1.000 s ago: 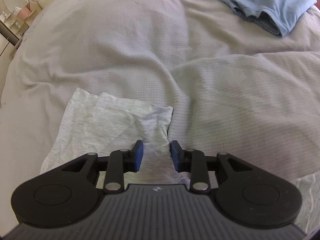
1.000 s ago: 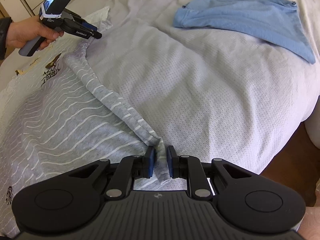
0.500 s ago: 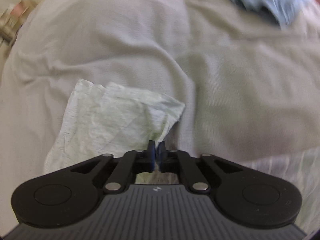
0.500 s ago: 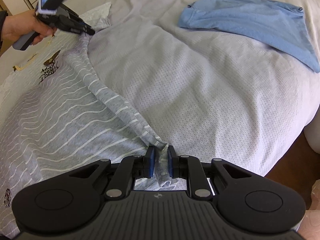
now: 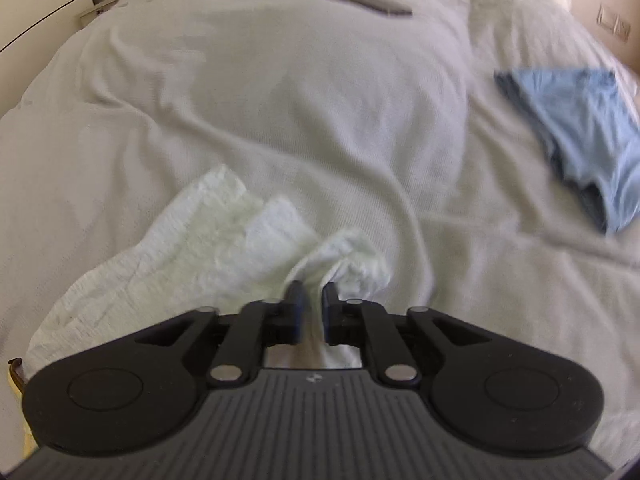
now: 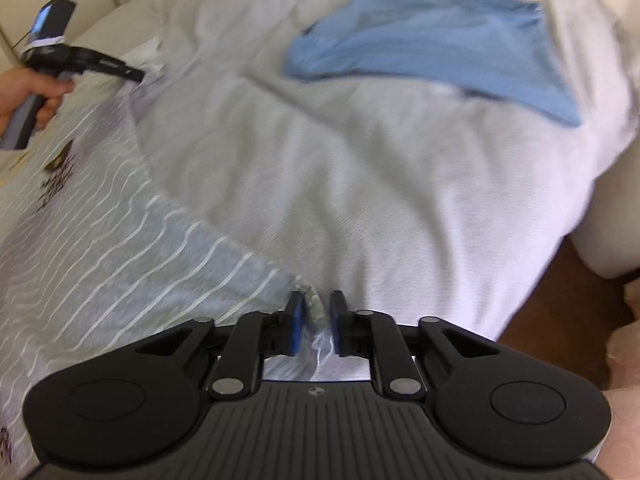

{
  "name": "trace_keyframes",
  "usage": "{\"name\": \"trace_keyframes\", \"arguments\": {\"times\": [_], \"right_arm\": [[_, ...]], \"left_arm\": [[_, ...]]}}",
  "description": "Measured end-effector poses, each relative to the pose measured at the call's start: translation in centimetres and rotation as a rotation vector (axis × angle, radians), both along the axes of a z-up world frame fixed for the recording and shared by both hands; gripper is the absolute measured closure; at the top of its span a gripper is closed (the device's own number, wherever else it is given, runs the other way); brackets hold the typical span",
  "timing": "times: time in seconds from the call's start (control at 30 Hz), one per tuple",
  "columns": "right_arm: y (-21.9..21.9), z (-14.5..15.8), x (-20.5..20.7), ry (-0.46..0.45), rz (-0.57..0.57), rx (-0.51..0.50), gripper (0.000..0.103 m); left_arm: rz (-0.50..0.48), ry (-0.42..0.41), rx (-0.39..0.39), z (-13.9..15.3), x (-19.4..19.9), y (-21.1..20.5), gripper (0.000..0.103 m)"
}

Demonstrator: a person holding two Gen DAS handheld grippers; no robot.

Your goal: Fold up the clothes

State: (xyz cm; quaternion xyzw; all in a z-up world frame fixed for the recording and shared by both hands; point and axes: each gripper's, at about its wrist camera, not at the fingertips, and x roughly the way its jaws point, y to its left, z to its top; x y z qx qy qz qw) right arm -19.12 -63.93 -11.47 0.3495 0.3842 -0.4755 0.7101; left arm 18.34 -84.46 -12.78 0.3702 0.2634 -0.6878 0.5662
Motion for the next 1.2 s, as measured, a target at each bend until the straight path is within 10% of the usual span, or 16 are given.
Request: {"name": "trace_keyframes", "arguments": {"times": [0.27, 0.47, 0.8, 0.9, 1.07, 1.1, 1.2], "right_arm": [[-0.5, 2.5, 4.4, -0.197, 0.115, -0.075, 0.081], [0.1, -1.2, 8.3, -0.231, 0.233, 0.082, 0.078], [3.3, 1.2, 2.9, -0.237, 0.129, 0.024, 0.078], [2.1, 2.4, 0.7, -0.235, 0.054, -0.065, 0.052], [-1.1, 0.5, -1.2, -0.181, 0.070, -0.051, 0.052], [-1.5, -0.1, -1.5, -0.184, 0.087, -0.019, 0.053], [-1.1, -0.8, -2.1, -0.185, 0.138, 0.045, 0.099]], "left_arm": [[-0.079, 0.101, -0.026, 4.4, -2.3, 5.4, 0.079], [-0.168, 0.084, 0.080, 1.5, -5.6, 10.7, 0.079], [-0.202, 0.016, 0.115, -1.7, -7.8, 12.6, 0.076], [-0.177, 0.032, 0.132, -2.6, -7.6, 11.1, 0.074], [-0.174, 0.039, 0.134, -2.8, -7.5, 10.5, 0.073], [-0.169, 0.042, 0.134, -2.8, -7.4, 10.5, 0.071], [-0.150, 0.048, 0.133, -2.9, -7.2, 10.3, 0.069]]}}
